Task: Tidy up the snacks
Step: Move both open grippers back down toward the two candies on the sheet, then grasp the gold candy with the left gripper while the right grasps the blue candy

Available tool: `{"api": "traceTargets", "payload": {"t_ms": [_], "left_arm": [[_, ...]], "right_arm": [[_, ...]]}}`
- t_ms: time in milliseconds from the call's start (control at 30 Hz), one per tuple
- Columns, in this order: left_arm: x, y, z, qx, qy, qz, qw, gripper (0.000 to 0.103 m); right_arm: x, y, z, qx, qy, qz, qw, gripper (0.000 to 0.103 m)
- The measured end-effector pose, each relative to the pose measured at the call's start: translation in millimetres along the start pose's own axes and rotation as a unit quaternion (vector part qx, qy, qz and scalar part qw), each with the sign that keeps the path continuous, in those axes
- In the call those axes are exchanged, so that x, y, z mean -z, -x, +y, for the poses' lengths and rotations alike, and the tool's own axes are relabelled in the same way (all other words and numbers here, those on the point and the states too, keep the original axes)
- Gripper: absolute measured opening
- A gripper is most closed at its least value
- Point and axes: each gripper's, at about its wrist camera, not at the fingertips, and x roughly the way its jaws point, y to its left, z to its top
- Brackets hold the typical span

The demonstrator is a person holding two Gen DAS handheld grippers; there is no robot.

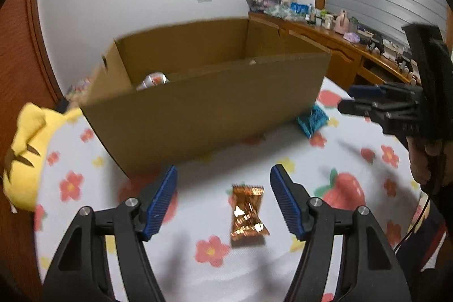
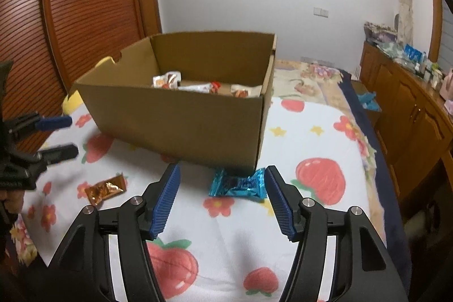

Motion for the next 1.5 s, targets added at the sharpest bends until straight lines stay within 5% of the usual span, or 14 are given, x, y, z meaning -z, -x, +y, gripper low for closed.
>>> {"api": "traceTargets", "payload": {"t_ms": [433, 1133, 1333, 1500], "left_arm": [[30.8, -30.0, -7.8, 0.024, 0.012, 0.045, 0.9986, 0.058], [32.7, -36.2, -13.0, 0.025, 0.013, 0.055, 0.9981, 0.045], [31.3, -38.1, -11.5, 0.026, 0.022, 0.054, 0.998, 0.03], [33.0, -35.8, -7.9, 0.031, 0.031, 0.053, 0.9977, 0.026]], "right_arm": [[6.8, -45.6, -10.8, -0.003, -0.023, 0.031, 0.999, 0.064], [12.7, -84.5, -17.7, 0.033, 0.0, 0.087, 0.996, 0.069], [15.9, -80.9, -14.9, 0.039, 0.004, 0.088, 0.995, 0.048], [16.3, -78.1, -15.6, 0.039, 0.007, 0.089, 0.995, 0.041]]}}
